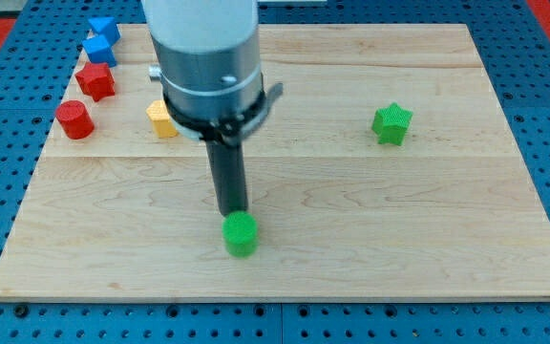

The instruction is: Move the yellow heart towards the bottom center of the board

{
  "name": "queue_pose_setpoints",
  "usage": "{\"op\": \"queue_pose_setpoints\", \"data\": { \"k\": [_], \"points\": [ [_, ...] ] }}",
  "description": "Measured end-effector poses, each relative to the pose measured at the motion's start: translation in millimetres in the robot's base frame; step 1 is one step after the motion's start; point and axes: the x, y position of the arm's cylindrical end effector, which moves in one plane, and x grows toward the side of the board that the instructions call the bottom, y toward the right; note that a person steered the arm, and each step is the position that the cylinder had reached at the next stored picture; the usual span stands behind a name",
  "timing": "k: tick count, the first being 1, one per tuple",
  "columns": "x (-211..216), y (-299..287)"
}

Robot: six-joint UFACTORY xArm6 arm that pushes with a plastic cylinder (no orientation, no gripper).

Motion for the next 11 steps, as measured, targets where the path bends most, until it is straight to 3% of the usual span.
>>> {"op": "queue_pose_setpoints", "data": {
  "k": [1,2,3,4,6,8,11],
  "points": [
    [-4,8],
    [-80,72],
    [-157,89],
    [-194,45],
    [-166,-10],
    [-171,-51],
    [-79,-66]
  ]
}}
